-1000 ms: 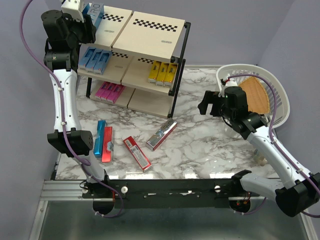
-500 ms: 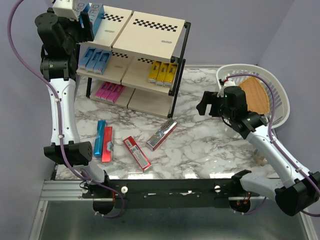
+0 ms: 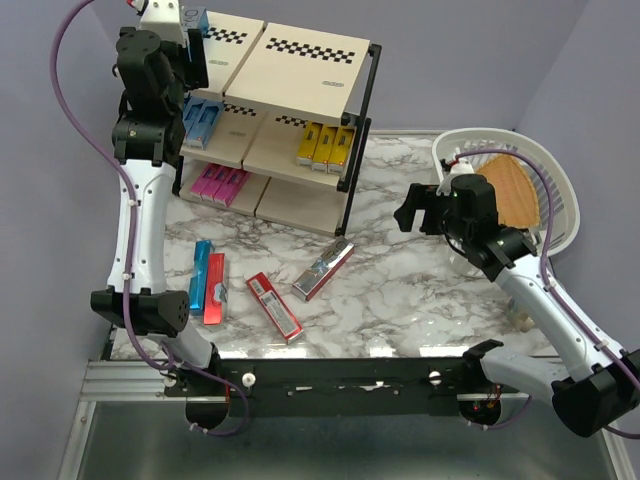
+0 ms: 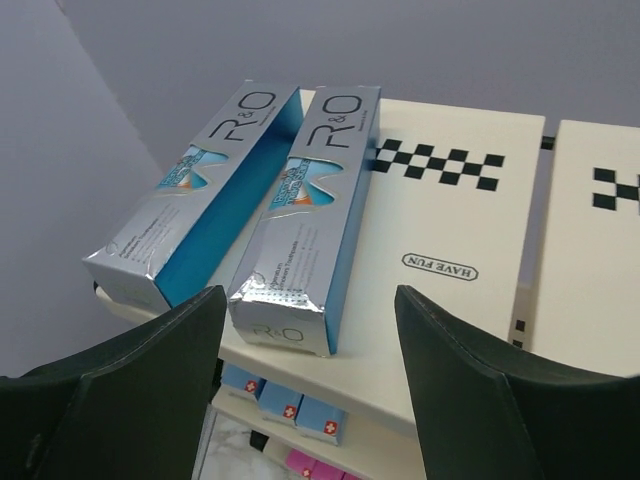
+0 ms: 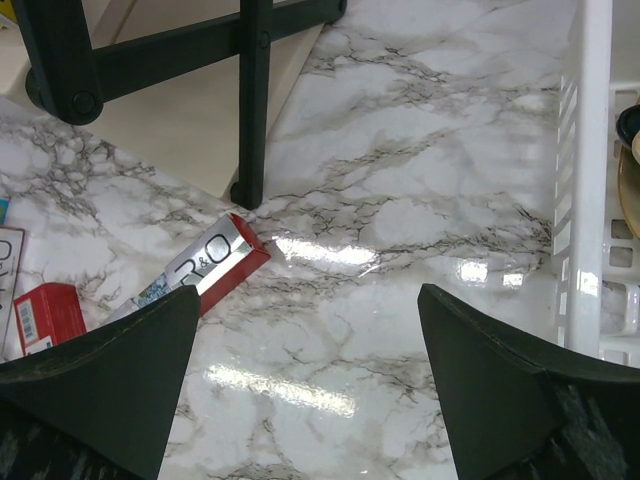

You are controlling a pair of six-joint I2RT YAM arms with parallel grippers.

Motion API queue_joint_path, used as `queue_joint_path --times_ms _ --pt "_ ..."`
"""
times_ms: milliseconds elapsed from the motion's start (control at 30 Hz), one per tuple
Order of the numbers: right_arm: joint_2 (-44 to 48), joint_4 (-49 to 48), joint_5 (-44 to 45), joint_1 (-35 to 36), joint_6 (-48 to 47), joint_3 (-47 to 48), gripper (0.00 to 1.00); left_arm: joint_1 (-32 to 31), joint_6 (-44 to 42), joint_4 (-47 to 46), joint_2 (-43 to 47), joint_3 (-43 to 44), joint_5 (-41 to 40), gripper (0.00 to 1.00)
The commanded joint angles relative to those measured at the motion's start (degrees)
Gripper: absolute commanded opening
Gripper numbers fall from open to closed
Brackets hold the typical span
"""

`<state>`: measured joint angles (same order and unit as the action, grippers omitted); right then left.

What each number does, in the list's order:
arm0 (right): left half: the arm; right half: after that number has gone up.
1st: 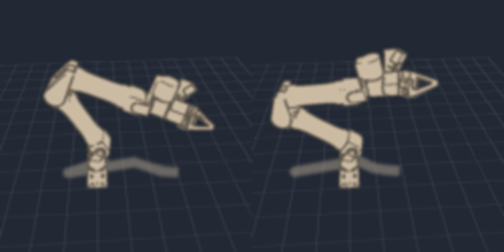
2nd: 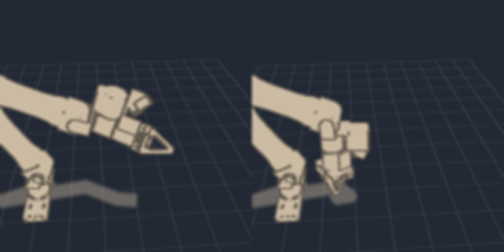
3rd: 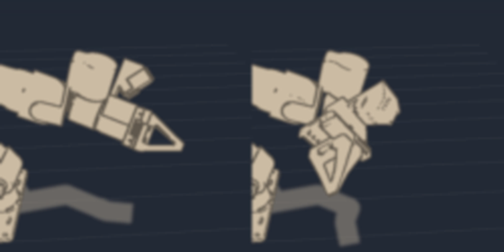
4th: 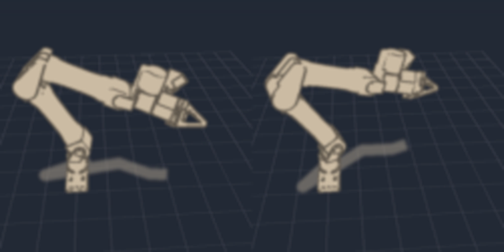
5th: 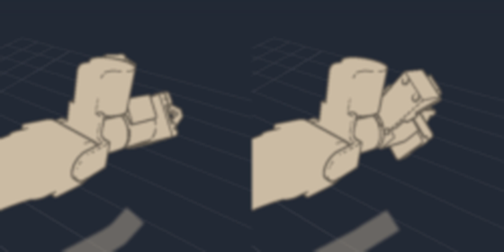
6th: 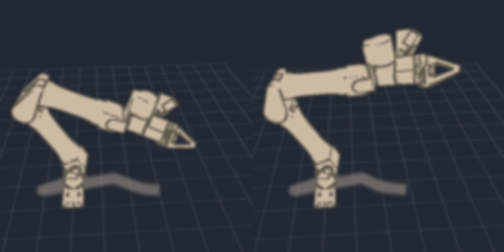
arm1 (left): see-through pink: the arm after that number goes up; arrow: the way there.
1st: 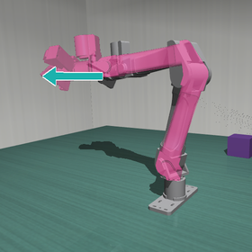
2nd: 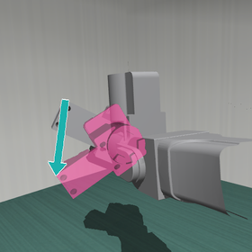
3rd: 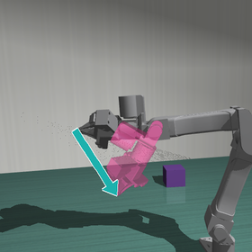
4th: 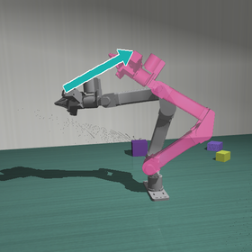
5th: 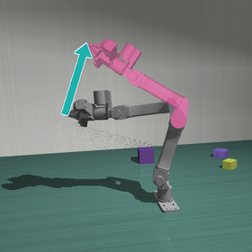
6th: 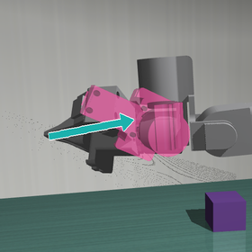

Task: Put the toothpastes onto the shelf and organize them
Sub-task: Adjust the toothpaste on the shelf.

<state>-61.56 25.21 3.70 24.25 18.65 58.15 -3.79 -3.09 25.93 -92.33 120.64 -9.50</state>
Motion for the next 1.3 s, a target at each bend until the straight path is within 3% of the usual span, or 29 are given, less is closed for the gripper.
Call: queue_joint_path --times_ms 0,433,733,1033,1267 --pt "1.3 -1.0 -0.2 -0.3 -0.9 -1.2 0.98 0.1 -1.3 2.1 -2.7 3.8 -8.1 0.78" --pt "1.9 -1.1 0.4 -0.3 -1.3 -1.8 0.98 0.1 -3.8 2.4 -7.0 7.5 -8.7 0.63" --pt "1.4 -1.5 0.5 -0.3 -1.6 -1.8 0.98 0.2 -4.9 1.6 -8.3 7.6 -11.1 0.46" --pt "0.8 -0.9 0.6 -0.3 -1.7 -1.0 0.98 2.4 -5.4 0.9 -8.9 7.9 -8.7 0.45" --pt "0.8 0.5 -0.5 -0.3 -1.1 0.0 0.97 3.3 -6.3 0.3 -8.8 7.9 -3.2 0.52"
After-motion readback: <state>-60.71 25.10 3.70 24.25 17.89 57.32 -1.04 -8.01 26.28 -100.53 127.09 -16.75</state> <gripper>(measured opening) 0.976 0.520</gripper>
